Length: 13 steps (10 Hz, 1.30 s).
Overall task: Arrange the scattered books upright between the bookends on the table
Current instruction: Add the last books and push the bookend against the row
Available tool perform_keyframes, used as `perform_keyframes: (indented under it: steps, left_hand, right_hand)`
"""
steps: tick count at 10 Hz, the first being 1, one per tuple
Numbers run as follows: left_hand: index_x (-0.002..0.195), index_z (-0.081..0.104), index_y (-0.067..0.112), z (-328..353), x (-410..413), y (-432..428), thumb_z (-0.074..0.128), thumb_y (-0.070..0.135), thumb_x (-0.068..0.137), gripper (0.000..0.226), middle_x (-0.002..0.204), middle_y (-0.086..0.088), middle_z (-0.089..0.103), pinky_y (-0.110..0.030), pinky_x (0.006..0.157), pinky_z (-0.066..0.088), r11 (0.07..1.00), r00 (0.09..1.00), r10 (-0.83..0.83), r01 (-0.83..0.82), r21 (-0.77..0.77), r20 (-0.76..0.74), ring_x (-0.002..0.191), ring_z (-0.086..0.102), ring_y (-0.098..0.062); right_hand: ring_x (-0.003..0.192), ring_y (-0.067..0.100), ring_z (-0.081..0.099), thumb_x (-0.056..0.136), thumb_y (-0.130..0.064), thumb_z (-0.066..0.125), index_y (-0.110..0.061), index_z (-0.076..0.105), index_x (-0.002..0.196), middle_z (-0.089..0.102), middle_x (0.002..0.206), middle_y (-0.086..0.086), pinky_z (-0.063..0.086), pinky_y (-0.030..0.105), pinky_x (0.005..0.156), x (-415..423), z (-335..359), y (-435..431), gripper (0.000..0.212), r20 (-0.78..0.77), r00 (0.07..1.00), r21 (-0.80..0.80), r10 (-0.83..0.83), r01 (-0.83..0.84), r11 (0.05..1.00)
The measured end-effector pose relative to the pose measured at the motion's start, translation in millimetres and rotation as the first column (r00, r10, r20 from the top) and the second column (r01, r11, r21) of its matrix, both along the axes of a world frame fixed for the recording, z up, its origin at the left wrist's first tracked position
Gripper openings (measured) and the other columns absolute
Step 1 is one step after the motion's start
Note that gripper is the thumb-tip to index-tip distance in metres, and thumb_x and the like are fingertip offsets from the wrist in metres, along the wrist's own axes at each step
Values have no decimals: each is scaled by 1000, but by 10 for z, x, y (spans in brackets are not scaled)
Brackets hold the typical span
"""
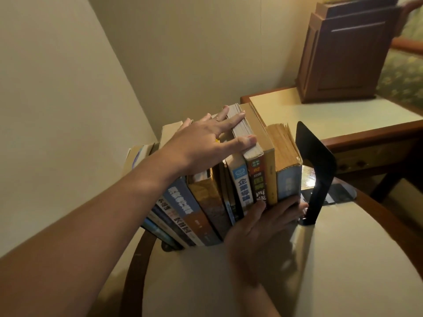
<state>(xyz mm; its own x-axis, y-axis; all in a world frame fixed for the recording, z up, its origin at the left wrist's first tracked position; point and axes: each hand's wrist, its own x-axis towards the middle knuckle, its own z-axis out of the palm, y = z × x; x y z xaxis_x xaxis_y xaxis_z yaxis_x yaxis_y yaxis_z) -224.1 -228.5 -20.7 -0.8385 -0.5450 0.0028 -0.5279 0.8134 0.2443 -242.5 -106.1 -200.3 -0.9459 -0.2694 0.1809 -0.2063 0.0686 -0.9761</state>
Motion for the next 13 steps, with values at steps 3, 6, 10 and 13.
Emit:
perform_keyframes:
  steps: [3,6,10,13]
  left_hand:
    - [150,44,32,-140,627,373,25,71,91,74,164,7,27,-55,123,15,953,888,280,-303,-6,-365,153,19,-19]
    - [158,23,10,-1119,931,1086,56,43,90,83,170,-9,-1,-57,124,5,746,342,408,-659,93,-846,156,-5,-29]
    - [160,2,17,-1375,151,753,58,70,77,114,158,-15,27,-62,115,28,515,-278,555,-626,586,-784,145,27,-35]
    - [158,11,9,-1502,30,640,23,84,86,105,152,-22,31,-52,113,28,417,-243,470,-786,456,-849,137,35,-41]
  right_hand:
    - [156,27,0,98,-39,43,-9,17,159,1,169,7,16,64,120,-70,383,498,74,-442,885,38,150,-148,988]
    - [152,25,23,99,-37,50,-15,65,127,44,155,9,22,51,123,-547,1486,327,39,-800,221,454,559,-387,803]
    - [152,25,16,92,-73,35,-33,36,153,26,164,-1,16,47,120,-152,2060,-922,73,-112,54,968,992,-222,121]
    - [148,36,15,87,-80,28,-30,39,151,39,157,5,14,61,118,-37,1852,-1207,82,-105,59,990,993,-91,110]
